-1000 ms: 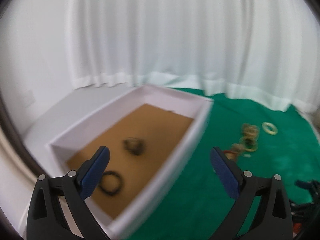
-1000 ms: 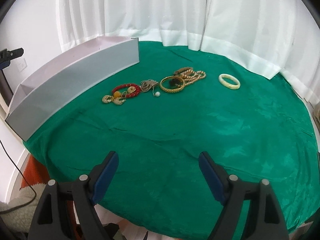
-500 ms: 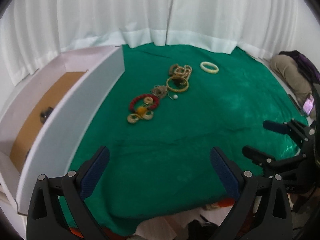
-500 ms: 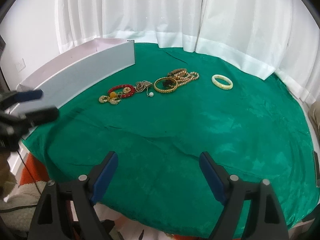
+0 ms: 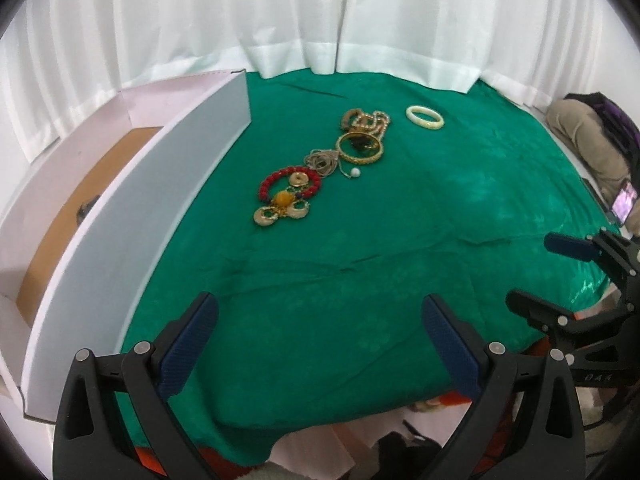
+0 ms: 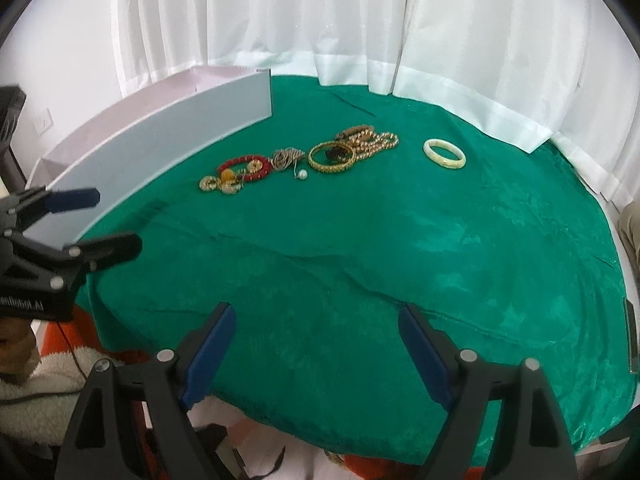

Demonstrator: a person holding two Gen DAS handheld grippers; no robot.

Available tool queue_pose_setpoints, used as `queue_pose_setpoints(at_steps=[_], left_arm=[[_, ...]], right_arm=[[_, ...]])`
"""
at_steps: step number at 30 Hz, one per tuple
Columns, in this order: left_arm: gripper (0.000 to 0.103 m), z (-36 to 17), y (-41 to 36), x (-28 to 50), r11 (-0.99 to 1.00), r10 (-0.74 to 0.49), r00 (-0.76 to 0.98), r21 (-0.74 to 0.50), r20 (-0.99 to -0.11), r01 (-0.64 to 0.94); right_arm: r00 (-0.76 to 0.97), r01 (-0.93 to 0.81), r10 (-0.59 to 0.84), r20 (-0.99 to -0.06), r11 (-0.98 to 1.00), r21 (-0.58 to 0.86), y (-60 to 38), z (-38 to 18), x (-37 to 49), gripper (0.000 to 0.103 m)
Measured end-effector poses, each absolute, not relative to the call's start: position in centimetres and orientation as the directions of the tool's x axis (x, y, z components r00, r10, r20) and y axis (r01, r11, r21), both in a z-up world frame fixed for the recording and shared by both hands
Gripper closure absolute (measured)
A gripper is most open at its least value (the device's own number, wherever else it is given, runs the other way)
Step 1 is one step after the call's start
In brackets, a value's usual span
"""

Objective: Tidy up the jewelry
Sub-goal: 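Move the left tool toward the red bead bracelet, then grasp the red bead bracelet with yellow bead using the left tool and lift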

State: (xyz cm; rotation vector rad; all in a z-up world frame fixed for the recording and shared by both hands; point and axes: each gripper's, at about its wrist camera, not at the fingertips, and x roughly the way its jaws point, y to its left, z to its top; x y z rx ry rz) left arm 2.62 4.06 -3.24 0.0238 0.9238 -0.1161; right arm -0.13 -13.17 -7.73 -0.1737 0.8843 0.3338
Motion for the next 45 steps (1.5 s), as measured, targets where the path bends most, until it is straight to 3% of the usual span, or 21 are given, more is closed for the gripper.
queue_pose_setpoints(at_steps=[10, 21, 30, 35, 37, 39, 41, 44, 45], left_arm=[[0.002, -3.5, 4.6, 2.7, 0.995, -0.083, 0.595, -0.038, -0.799, 0.088], [0.002, -5.4, 8.5, 4.7, 0.997, -0.028, 0.55, -0.065, -0.835, -0.047], [0.005, -6.4, 6.8, 11.2, 1.0, -0.026, 0.56, -0.013, -0.828, 0.027], [0.025, -8.3, 6.2, 15.4, 0.998, -0.033, 0.539, 0.001, -0.842, 0.063], [0.04, -9.2, 6.2, 16.4, 0.997, -0.035, 0.529, 0.004, -0.848, 0.072], [0.047, -10.0, 5.8, 17.3, 0.995, -0.041, 0.523, 0.012, -0.851, 0.097], [0.047, -10.8, 4.9, 17.7, 0.987, -0.059, 0.521, 0.029, -0.852, 0.159], [0.057, -11.4, 4.2, 17.6, 0.974, -0.074, 0.519, 0.05, -0.852, 0.221], [0.072, -11.3, 4.3, 17.7, 0.974, -0.091, 0.507, 0.03, -0.857, 0.225]], right_arm=[[0.57, -0.367, 0.23, -0.789, 0.93, 0.006, -13.1, -7.7, -0.3, 0.018], [0.54, -0.367, 0.253, -0.802, 0.929, 0.046, -13.2, -8.6, -0.1, 0.018], [0.528, -0.366, 0.266, -0.807, 0.928, 0.067, -13.5, -9.1, -0.2, 0.018], [0.529, -0.352, 0.267, -0.805, 0.933, 0.078, -13.8, -9.2, -0.2, 0.018], [0.526, -0.348, 0.269, -0.807, 0.934, 0.085, -14.0, -9.3, -0.2, 0.018], [0.52, -0.344, 0.273, -0.809, 0.934, 0.094, -14.1, -9.5, -0.1, 0.018], [0.516, -0.34, 0.274, -0.811, 0.935, 0.099, -14.2, -9.6, 0.0, 0.018], [0.513, -0.332, 0.275, -0.813, 0.937, 0.107, -14.6, -9.8, 0.1, 0.018], [0.514, -0.329, 0.274, -0.813, 0.938, 0.109, -14.7, -9.8, 0.1, 0.018]])
